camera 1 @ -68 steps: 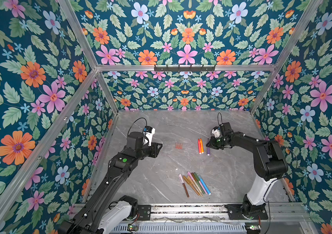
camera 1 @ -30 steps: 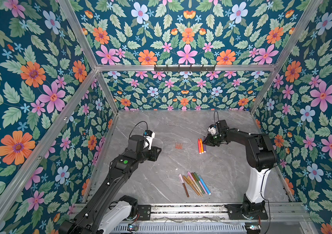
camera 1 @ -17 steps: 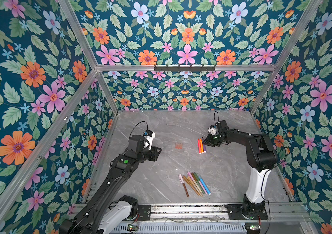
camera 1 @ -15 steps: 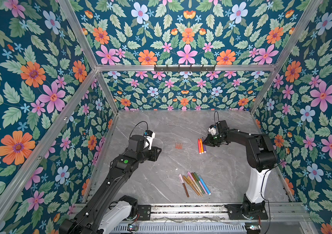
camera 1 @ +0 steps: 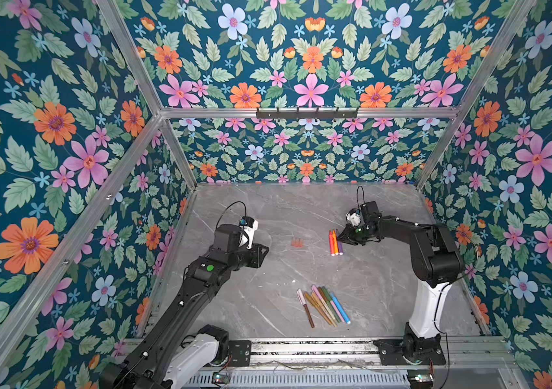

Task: Open the pen caps
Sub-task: 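Open the right gripper and withdraw both grippers from the markers, then move the right gripper down onto the light blue highlighter in the cluster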

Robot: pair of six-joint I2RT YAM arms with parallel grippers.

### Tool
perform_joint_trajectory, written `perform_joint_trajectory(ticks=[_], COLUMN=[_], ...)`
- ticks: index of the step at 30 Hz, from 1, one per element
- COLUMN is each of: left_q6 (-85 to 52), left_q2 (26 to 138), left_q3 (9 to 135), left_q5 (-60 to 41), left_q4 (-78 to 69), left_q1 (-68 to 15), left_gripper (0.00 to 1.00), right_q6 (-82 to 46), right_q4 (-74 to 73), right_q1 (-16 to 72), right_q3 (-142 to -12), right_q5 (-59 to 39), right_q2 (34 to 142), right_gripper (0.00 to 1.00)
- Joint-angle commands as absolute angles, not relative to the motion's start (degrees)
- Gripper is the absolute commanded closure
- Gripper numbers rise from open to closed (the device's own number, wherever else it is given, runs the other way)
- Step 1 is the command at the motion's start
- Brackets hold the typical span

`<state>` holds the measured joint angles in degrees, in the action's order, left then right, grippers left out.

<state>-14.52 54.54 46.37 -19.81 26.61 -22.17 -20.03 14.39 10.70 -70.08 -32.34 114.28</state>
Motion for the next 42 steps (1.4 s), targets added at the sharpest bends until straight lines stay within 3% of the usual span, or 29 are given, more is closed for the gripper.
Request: perform_joint_trajectory(ticks=[1, 13, 20, 32, 42], left_q6=[-14.0, -14.1, -14.0, -14.0, -14.4], left_q2=[54.7, 54.6, 54.7, 54.6, 55.0], left_q3=[46.4, 46.3, 46.3, 46.3, 46.5], left_q5=[-20.5, -20.6, -20.7, -20.8, -21.3], left_q4=[25.6, 25.7, 25.6, 25.5, 25.2], left_q1=[-22.1, -22.2, -22.2, -22.2, -22.2], left_gripper=[0.66, 0.66, 0.66, 0.66, 0.66], right_q6=[-20.8, -20.9, -21.0, -22.7, -25.2], right_q4=[15.7, 17.3, 17.1, 16.2, 14.8], right_q1=[10.8, 10.8, 10.7, 10.8, 12.8], right_q3=[-70.1, -71.8, -70.1, -66.6, -46.2], right_q5=[-31.3, -30.9, -30.2, -30.3, -27.7], right_q2=[114.1, 112.8, 110.6, 107.0, 87.1], right_gripper=[0.84, 0.72, 0.73, 0.84, 0.84])
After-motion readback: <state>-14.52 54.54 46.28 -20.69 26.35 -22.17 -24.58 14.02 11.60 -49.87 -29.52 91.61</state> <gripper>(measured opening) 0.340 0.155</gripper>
